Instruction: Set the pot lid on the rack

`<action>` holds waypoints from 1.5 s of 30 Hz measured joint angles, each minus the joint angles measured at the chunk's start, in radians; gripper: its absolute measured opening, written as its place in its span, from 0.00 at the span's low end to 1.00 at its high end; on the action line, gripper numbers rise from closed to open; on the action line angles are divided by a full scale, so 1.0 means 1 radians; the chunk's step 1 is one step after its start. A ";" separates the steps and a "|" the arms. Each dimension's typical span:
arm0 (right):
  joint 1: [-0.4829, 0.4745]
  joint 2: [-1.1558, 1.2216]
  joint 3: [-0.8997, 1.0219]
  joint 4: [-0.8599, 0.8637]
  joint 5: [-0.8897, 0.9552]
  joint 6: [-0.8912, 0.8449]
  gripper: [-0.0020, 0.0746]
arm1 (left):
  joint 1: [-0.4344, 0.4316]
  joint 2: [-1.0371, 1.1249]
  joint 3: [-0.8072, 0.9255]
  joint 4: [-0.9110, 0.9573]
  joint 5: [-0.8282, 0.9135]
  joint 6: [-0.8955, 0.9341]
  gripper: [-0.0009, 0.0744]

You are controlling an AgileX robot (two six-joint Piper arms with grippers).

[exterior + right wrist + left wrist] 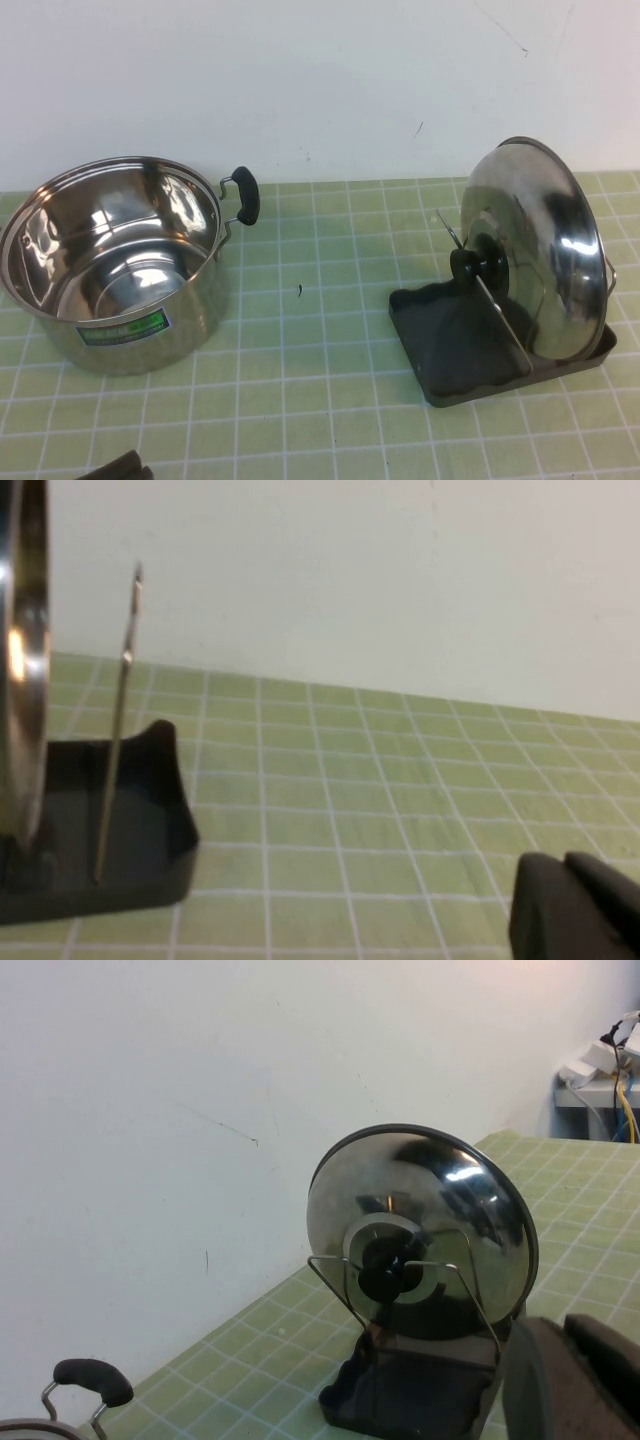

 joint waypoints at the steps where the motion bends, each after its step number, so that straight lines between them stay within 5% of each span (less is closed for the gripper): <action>1: -0.019 -0.007 0.000 -0.015 0.024 0.000 0.02 | 0.000 0.000 0.000 0.000 0.000 0.000 0.01; 13: -0.089 -0.016 0.000 -0.034 0.203 0.082 0.02 | -0.002 0.000 0.000 0.000 -0.001 -0.004 0.01; 26: 0.058 -0.016 0.000 -0.051 0.206 0.156 0.02 | -0.002 0.000 0.000 0.000 -0.001 -0.006 0.01; 45: 0.072 -0.016 0.000 -0.079 0.208 0.225 0.02 | -0.002 0.000 0.000 0.000 -0.001 -0.008 0.01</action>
